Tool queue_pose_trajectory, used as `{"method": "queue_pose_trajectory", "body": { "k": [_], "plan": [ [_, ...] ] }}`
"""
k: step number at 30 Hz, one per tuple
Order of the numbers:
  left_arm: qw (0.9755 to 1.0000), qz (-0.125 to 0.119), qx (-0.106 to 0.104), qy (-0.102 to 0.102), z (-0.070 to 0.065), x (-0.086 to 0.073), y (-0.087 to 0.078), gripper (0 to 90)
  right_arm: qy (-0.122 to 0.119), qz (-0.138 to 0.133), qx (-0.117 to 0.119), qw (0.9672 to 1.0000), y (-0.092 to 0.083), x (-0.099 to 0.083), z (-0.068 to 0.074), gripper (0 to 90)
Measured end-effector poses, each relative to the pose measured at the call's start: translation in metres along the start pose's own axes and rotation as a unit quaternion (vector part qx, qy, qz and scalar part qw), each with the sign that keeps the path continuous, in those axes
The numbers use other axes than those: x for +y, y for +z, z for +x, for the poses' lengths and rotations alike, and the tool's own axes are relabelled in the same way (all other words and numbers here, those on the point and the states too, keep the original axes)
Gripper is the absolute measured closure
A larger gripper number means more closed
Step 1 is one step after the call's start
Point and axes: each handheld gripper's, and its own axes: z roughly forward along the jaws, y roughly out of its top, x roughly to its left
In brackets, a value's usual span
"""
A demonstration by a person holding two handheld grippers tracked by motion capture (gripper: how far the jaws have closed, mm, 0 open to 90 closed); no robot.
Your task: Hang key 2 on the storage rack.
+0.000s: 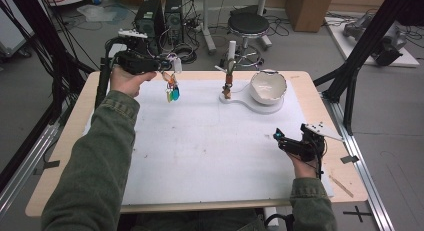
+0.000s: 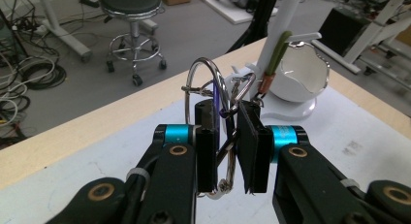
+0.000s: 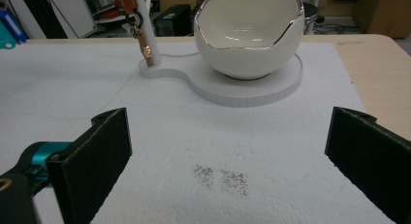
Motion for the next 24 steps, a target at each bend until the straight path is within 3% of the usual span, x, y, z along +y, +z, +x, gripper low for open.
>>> {"method": "queue_pose_trajectory", "body": {
  "k": [7, 11, 24],
  "plan": [
    [0.9999, -0.002, -0.007, -0.009, -0.006, 0.007, 0.017, 78.4, 0.000, 0.000, 0.001, 1.0000, 0.000, 0.000, 0.000, 1.7],
    [0.9996, -0.017, -0.012, -0.021, -0.007, 0.010, 0.026, 78.4, -0.001, 0.000, 0.002, 1.0000, 0.000, 0.000, 0.000, 1.7],
    [0.9984, -0.031, -0.030, -0.036, -0.019, 0.008, 0.062, 78.4, 0.004, 0.003, 0.006, 1.0000, 0.001, -0.001, -0.001, 1.7]
  ]
}}
